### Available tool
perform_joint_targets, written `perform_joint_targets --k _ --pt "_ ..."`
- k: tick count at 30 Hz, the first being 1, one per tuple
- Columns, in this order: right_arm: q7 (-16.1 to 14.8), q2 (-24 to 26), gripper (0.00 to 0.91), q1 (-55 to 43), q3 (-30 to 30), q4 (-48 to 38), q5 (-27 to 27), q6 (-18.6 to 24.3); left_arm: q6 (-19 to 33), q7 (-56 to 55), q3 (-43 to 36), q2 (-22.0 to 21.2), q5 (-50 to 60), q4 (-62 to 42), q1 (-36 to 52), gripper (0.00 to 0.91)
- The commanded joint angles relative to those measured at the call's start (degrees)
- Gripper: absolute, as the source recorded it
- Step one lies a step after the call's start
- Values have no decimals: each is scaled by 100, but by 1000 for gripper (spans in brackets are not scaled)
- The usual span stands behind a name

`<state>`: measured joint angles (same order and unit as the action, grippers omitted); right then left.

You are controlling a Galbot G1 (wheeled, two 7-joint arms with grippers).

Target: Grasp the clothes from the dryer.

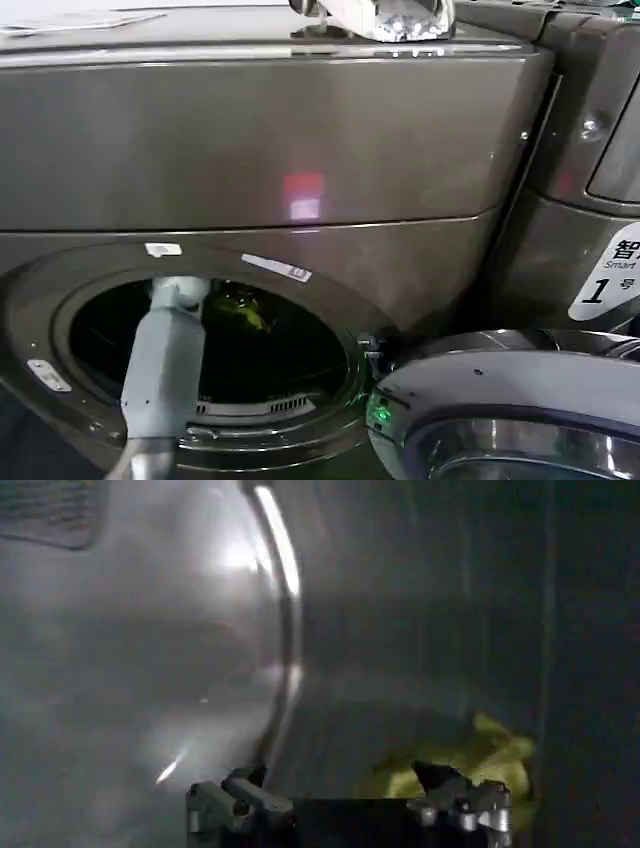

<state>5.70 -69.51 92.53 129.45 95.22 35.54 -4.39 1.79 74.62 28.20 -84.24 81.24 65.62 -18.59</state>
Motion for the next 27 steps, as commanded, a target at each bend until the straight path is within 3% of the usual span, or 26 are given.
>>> perform_joint_targets --k 1,27 --pt "2 -14 907 -18 -21 28 -4 13 95 121 5 7 331 -913 263 907" --pt "-16 -13 907 -60 -103 14 -15 77 -21 -1243 135 89 57 -2390 575 899"
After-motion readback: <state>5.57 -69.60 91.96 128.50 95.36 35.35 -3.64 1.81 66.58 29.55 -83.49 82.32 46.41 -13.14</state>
